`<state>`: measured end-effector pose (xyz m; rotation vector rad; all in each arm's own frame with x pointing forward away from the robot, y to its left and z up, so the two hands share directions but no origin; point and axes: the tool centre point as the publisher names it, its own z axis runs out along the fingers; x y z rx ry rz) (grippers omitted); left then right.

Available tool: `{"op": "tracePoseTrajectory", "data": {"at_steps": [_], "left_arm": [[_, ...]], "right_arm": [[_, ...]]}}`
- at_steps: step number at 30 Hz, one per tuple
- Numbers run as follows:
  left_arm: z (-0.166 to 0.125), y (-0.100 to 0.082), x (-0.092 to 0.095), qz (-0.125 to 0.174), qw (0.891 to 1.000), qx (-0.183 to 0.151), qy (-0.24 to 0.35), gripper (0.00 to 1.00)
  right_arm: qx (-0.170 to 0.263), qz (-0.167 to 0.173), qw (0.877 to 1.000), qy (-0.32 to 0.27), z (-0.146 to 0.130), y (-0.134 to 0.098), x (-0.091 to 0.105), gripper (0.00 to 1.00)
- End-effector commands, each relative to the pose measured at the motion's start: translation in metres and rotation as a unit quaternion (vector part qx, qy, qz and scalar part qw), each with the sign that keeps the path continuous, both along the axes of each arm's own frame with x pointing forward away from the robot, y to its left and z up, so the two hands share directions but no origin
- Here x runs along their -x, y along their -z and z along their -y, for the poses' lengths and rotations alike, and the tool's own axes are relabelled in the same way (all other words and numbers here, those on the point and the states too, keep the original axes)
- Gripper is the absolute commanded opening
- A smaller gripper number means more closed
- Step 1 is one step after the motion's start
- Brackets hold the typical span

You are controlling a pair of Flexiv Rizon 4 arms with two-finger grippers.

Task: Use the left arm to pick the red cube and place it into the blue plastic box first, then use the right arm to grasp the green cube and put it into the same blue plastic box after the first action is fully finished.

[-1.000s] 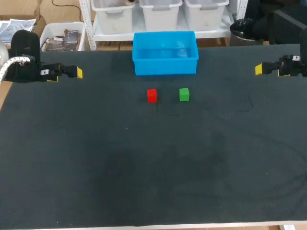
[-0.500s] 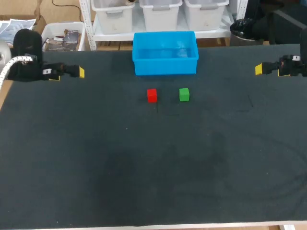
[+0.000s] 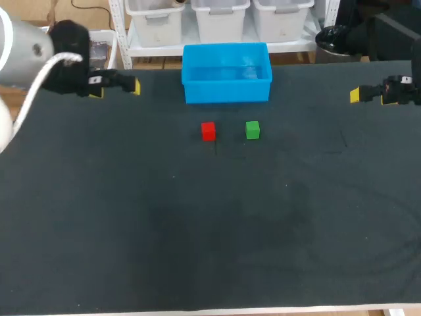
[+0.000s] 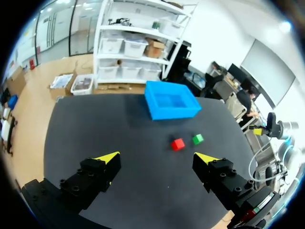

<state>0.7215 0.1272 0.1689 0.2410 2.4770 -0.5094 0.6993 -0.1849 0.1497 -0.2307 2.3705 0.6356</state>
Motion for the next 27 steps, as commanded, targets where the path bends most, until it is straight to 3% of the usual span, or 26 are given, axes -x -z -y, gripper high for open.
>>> {"op": "tracePoseTrajectory", "data": {"at_steps": [1,27], "left_arm": [[0.018,-0.002,-0.014,-0.031,0.992,-0.108,-0.058,1.0],[0.077,0.023,-0.035,-0.116,0.971,-0.186,-0.095,1.0]], "right_arm": [[0.0,-0.001,1.0,0.0,0.0,0.0,0.0,1.0],[0.0,-0.001,1.0,0.0,0.0,0.0,0.0,1.0]]}}
